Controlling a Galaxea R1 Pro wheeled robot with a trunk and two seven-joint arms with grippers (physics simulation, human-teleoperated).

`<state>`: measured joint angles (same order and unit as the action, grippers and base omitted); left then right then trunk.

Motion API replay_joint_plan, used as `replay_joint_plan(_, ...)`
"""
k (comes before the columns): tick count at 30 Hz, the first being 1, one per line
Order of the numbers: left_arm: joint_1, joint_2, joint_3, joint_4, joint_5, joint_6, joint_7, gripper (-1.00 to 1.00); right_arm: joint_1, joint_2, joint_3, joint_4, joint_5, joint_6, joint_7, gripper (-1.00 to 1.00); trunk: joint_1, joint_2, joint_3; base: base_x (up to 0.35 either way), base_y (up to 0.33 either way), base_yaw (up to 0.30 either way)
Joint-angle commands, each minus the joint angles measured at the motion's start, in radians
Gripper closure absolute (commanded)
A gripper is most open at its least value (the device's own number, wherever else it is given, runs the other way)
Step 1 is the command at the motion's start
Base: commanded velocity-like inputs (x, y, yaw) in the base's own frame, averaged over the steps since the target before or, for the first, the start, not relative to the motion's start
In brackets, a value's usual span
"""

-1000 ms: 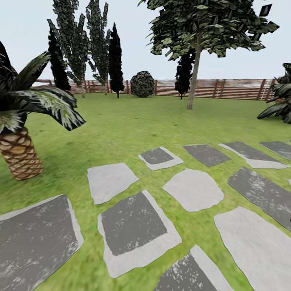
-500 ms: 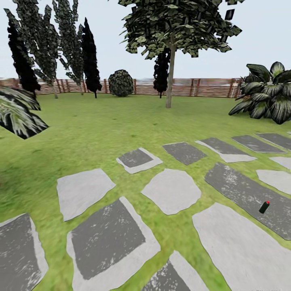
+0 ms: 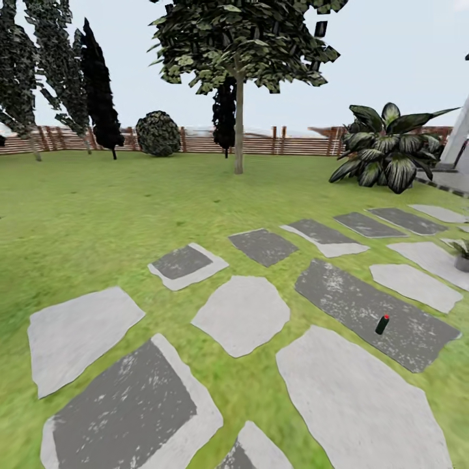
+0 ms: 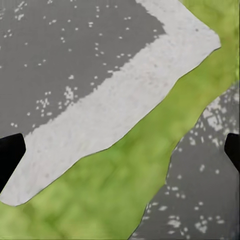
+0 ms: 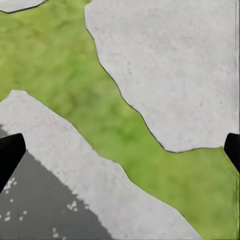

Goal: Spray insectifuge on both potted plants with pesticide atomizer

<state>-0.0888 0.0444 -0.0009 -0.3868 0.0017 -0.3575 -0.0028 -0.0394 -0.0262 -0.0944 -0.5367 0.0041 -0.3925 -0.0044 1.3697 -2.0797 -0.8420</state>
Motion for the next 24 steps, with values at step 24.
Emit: replay_joint_plan(24,0.001,0.002,0.002,0.0,0.0,-0.003,0.0,-1.0,0.0,0.0,0.0,0.002,0.002,-0.003,-0.001,-1.0,0.0,0.0,-0.001,0.294,-0.127,-0.3)
